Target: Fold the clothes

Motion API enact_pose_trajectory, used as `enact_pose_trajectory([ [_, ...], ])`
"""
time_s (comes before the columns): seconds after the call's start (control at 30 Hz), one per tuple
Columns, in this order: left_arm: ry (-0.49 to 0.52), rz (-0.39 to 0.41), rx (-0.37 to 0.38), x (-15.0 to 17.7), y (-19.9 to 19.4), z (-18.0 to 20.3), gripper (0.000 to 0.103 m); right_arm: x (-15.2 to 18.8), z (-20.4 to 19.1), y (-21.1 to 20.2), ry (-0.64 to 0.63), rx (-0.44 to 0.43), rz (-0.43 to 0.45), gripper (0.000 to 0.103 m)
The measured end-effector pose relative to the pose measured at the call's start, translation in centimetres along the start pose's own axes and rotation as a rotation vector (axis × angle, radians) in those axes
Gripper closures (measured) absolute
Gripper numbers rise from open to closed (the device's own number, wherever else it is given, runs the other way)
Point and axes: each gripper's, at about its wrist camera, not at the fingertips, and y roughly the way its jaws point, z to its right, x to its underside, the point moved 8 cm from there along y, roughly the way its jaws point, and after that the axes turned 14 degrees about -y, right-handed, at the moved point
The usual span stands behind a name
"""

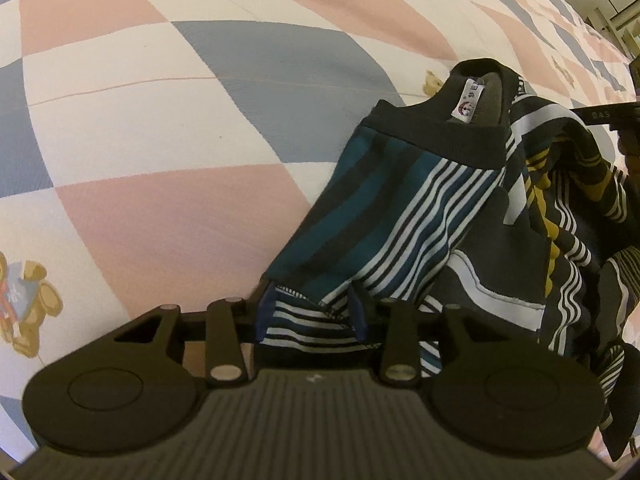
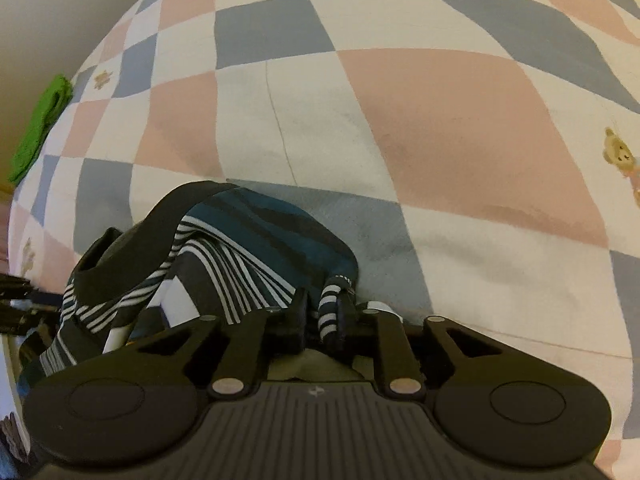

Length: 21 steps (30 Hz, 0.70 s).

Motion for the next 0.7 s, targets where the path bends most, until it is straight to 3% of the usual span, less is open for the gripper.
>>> enact_pose_trajectory([
  [0.1,0.030,0.016,-0.011,0.3,0.0,0.4,0.072,0.1,-0.6,1.1,0.028,0.020,0.000,0.076],
  [0.17,0.049,0.019,0.017,0.6,-0.4,0.7,0.101,0.5,-1.2,0.8,0.030,0.034,0.015,0.093],
  [0.23,0.039,0.039,0.041,0.7,-1.0,0.9,0.101,0.8,-1.7,0.3,0.033,0.046,0.031,0.094],
  [0.37,0.000,0.055,0.016,0.6,-0.9,-0.4,0.091,2.1,-2.4,-2.3,0.048,0.039,0.068,0.095],
  [0.5,-0.006,0.077,0.007,0.2,-1.1,-0.5,0.088,3.2,-2.1,-2.9,0.074,0.027,0.066,0.093],
  [0.53,0.003,0.087,-0.002,0.1,-1.3,-0.5,0.086,3.1,-2.1,-2.8,0.072,0.040,0.074,0.088],
  [0.63,0.011,0.126,-0.019,-0.2,-2.3,-0.5,0.062,2.8,-2.3,-2.0,0.060,0.069,0.070,0.078],
  [0.7,-0.011,0.147,-0.010,-0.5,-3.1,-1.0,0.062,2.5,-2.6,-1.4,0.056,0.082,0.065,0.071],
])
